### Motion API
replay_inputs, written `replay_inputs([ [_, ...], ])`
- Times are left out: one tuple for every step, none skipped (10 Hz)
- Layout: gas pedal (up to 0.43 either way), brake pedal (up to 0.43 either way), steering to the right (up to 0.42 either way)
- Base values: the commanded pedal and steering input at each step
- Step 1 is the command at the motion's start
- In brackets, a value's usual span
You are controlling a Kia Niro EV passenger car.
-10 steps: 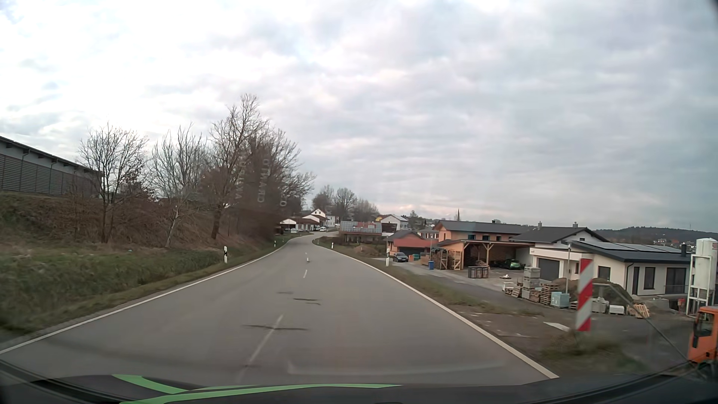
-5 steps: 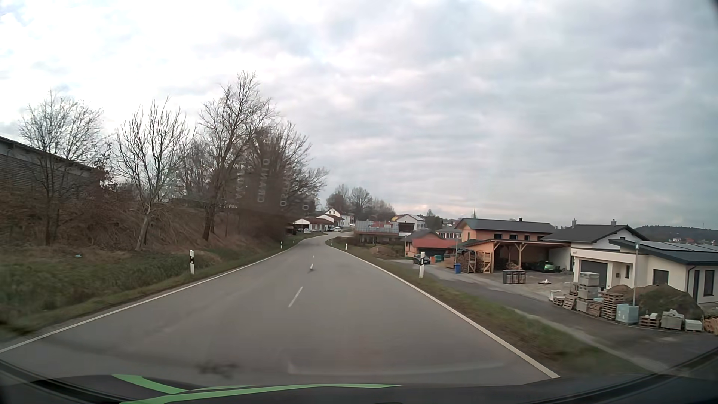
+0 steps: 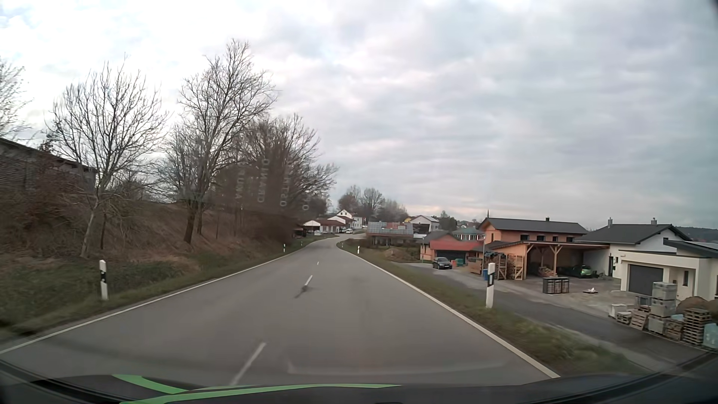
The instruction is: Follow the waypoints while adhering to traffic rules and regulations
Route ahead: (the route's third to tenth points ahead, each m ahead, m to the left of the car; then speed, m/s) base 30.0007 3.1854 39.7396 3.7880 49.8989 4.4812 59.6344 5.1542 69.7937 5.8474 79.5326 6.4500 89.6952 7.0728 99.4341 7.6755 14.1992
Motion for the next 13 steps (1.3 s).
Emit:
replay_inputs([
  [0.079,0.000,-0.013],
  [0.079,0.000,-0.012],
  [0.079,0.000,-0.012],
  [0.079,0.000,-0.012],
  [0.079,0.000,-0.012],
  [0.079,0.000,-0.011],
  [0.079,0.000,-0.011],
  [0.079,0.000,-0.010],
  [0.079,0.000,-0.009],
  [0.079,0.000,-0.008],
  [0.079,0.000,-0.007],
  [0.079,0.000,-0.007],
  [0.079,0.000,-0.007],
])
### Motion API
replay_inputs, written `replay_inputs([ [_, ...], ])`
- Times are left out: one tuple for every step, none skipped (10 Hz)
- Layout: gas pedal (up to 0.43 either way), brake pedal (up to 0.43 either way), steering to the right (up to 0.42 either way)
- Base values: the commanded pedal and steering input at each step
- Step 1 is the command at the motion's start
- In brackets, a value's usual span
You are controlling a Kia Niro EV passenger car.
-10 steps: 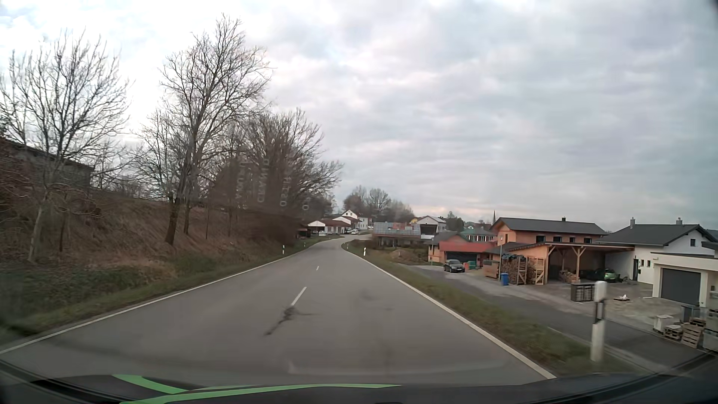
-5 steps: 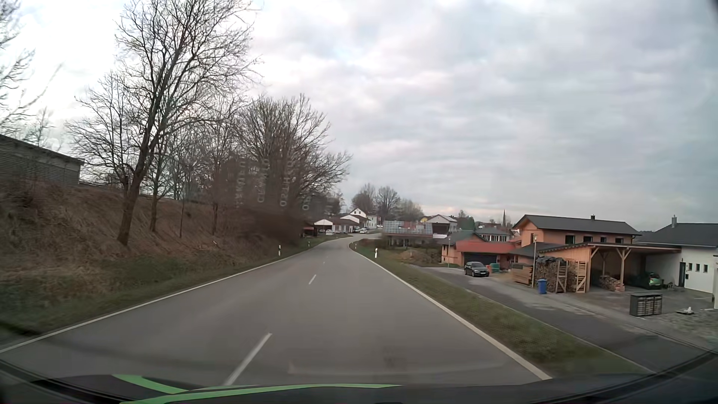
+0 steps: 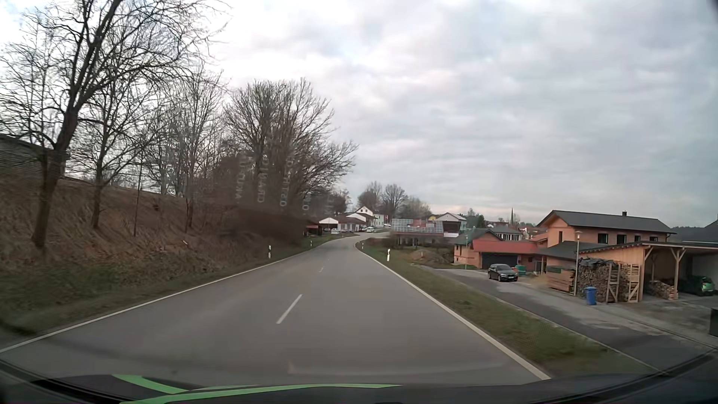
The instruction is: Follow the waypoints while adhering to traffic rules and regulations
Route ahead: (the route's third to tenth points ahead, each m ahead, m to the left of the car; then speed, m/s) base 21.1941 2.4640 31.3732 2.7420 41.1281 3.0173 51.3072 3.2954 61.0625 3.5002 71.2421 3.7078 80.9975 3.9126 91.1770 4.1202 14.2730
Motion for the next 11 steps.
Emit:
replay_inputs([
  [0.079,0.000,-0.006],
  [0.079,0.000,-0.006],
  [0.079,0.000,-0.006],
  [0.087,0.000,-0.005],
  [0.098,0.000,-0.005],
  [0.098,0.000,-0.005],
  [0.098,0.000,-0.005],
  [0.098,0.000,-0.005],
  [0.098,0.000,-0.005],
  [0.098,0.000,-0.005],
  [0.098,0.000,-0.005],
])
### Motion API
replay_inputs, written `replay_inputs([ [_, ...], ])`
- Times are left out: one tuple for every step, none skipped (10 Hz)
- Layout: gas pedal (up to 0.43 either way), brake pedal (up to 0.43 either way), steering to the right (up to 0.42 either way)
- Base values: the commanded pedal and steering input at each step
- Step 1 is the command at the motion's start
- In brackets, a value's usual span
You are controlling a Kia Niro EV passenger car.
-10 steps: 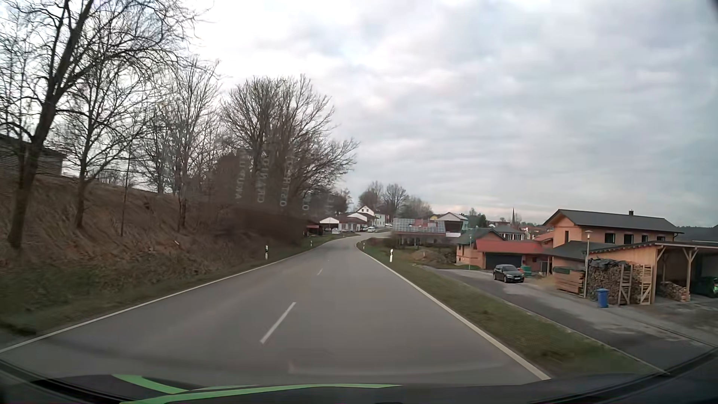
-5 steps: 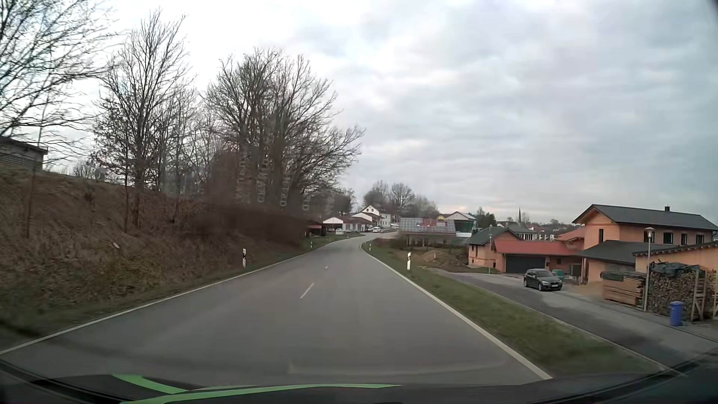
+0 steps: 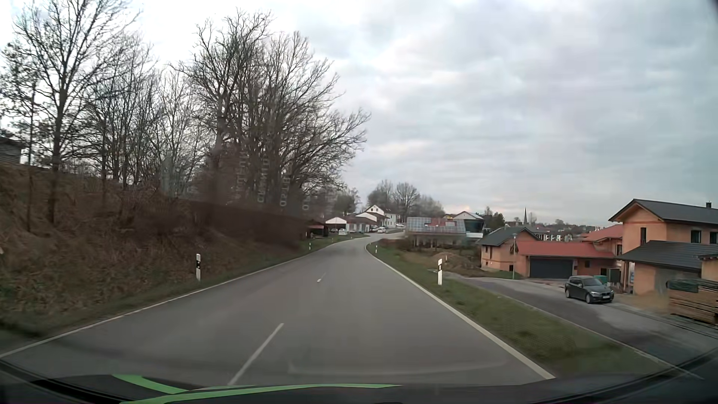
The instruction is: Follow the waypoints while adhering to traffic rules and regulations
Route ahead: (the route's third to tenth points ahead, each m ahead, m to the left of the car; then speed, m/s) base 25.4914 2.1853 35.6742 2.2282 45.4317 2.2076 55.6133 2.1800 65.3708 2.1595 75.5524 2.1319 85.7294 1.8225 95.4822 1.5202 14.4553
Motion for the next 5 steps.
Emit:
replay_inputs([
  [0.098,0.000,-0.005],
  [0.098,0.000,-0.005],
  [0.098,0.000,-0.004],
  [0.098,0.000,-0.002],
  [0.087,0.000,0.000],
])
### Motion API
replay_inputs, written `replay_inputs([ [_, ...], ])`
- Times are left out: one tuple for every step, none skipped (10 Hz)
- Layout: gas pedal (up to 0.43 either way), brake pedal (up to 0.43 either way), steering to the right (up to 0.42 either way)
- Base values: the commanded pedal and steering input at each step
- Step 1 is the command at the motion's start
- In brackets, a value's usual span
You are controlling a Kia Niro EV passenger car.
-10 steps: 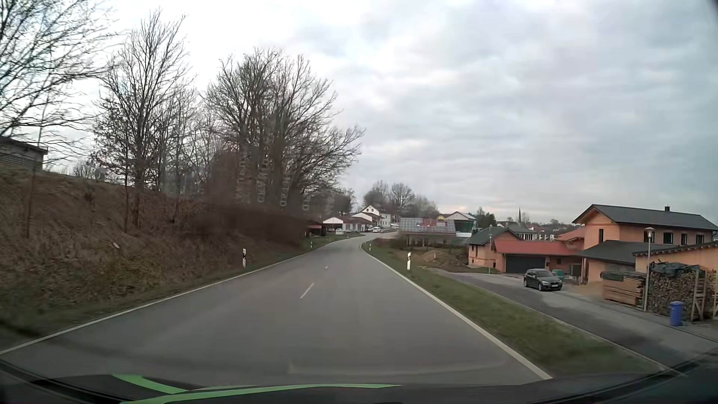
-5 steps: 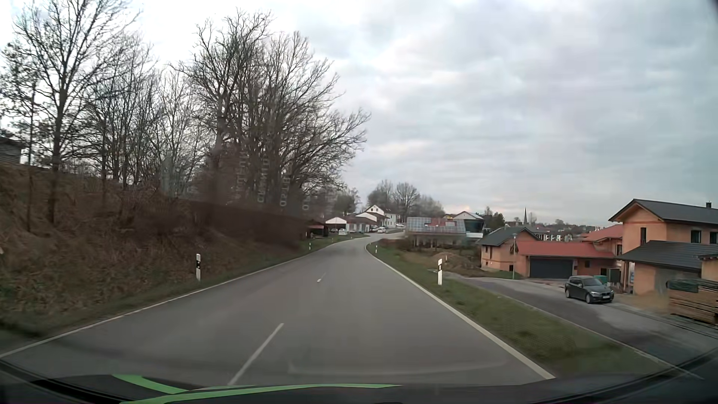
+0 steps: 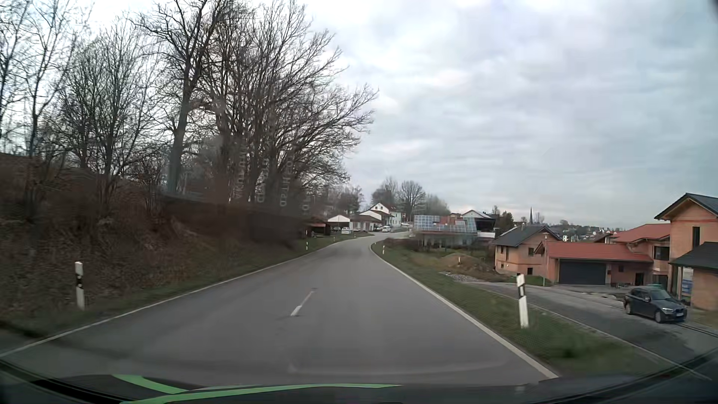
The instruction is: Follow the waypoints while adhering to traffic rules and regulations
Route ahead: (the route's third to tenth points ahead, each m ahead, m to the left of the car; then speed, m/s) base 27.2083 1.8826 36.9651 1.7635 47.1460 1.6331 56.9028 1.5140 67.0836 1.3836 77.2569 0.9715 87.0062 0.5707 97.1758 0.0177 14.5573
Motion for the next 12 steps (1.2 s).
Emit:
replay_inputs([
  [0.079,0.000,0.000],
  [0.079,0.000,0.000],
  [0.059,0.000,0.000],
  [0.059,0.000,0.001],
  [0.059,0.000,0.001],
  [0.047,0.000,0.002],
  [0.047,0.000,0.003],
  [0.047,0.000,0.003],
  [0.047,0.000,0.003],
  [0.039,0.000,0.003],
  [0.039,0.000,0.003],
  [0.039,0.000,0.003],
])
